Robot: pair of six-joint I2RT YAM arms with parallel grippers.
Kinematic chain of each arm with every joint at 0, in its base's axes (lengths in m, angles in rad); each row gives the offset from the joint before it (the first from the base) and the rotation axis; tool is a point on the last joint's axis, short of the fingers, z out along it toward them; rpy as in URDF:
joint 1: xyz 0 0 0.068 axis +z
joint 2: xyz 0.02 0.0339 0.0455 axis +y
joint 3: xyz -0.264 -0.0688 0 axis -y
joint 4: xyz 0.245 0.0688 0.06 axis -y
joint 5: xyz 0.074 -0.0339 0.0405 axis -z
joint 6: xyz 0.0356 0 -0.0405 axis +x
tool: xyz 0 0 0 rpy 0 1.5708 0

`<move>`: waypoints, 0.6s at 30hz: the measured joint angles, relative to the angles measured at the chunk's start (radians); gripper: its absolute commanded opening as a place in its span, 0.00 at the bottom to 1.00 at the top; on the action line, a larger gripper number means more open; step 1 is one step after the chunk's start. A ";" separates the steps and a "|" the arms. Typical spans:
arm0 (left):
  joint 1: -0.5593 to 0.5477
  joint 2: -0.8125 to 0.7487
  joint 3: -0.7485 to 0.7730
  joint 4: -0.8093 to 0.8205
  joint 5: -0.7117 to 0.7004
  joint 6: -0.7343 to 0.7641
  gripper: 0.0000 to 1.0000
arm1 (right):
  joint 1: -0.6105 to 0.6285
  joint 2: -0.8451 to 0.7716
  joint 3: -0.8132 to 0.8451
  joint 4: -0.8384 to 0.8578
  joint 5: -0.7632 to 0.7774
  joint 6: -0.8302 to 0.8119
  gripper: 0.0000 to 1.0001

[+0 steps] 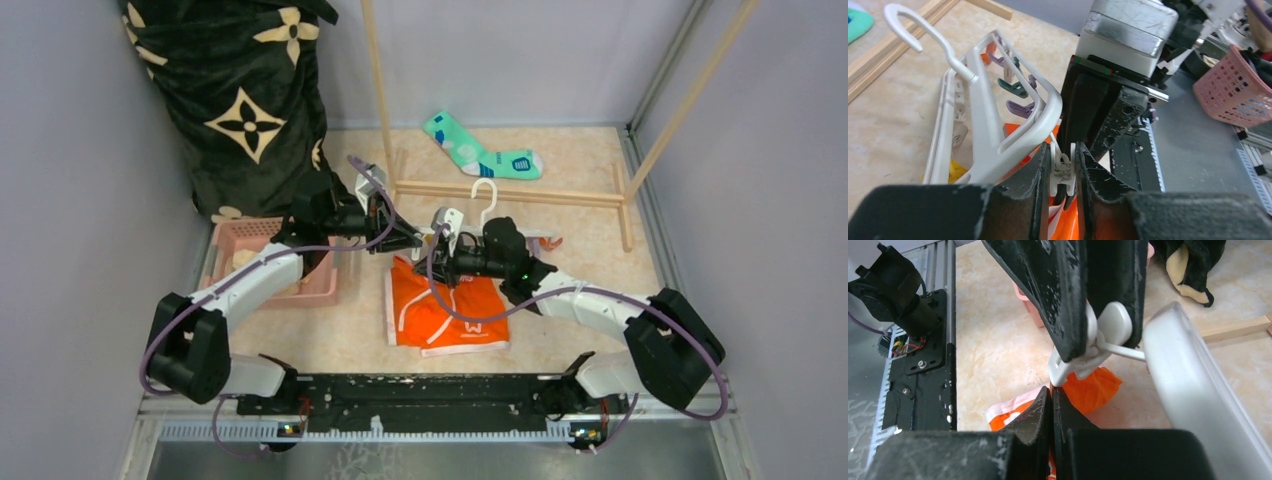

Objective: Clip the underwear to the hanger
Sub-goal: Clamp the underwear onto the hanger.

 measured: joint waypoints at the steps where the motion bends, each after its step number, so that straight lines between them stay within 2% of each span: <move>1: 0.000 0.001 -0.004 0.017 0.016 -0.010 0.00 | -0.002 -0.010 -0.009 0.000 0.000 0.000 0.00; 10: 0.000 0.019 -0.010 0.112 0.113 -0.071 0.00 | -0.013 -0.112 -0.055 -0.032 -0.011 -0.011 0.00; 18: 0.000 0.022 -0.010 0.130 0.142 -0.077 0.00 | -0.014 -0.123 -0.053 -0.051 -0.068 -0.019 0.00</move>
